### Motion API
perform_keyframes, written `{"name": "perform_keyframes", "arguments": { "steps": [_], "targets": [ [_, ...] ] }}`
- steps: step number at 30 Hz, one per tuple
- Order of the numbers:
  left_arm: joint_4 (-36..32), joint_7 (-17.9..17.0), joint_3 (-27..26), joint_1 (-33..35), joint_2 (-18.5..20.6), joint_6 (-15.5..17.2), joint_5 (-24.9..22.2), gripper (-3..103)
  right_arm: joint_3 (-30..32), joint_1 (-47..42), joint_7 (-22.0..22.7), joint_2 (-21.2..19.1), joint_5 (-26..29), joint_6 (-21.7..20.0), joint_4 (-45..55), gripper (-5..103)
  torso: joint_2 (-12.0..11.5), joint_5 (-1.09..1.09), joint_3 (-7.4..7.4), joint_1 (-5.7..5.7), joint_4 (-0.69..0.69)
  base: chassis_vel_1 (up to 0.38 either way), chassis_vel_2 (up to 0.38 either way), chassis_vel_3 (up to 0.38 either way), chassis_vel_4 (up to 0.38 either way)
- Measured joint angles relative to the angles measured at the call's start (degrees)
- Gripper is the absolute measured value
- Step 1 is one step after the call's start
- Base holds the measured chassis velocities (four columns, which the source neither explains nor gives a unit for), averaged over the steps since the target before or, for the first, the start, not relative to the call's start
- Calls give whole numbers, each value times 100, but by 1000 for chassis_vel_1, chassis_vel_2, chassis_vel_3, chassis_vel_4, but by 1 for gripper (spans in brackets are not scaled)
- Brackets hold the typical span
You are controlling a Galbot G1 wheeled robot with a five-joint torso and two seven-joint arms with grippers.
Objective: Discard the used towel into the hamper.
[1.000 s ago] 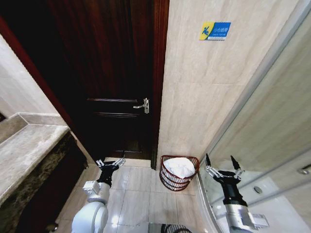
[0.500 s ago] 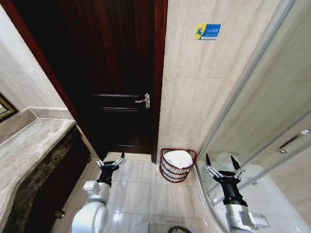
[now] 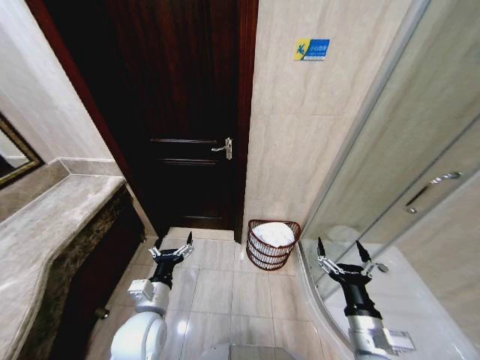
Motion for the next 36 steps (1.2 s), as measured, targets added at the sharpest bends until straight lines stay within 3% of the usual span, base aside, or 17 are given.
{"name": "perform_keyframes", "arguments": {
  "steps": [36],
  "targets": [
    [0, 0, 0, 0, 0, 0, 0, 100, 0, 0, 0, 0, 0, 0, 0, 100, 0, -2, 0, 0, -1, 147, -148, -152, 148]
  ]
}}
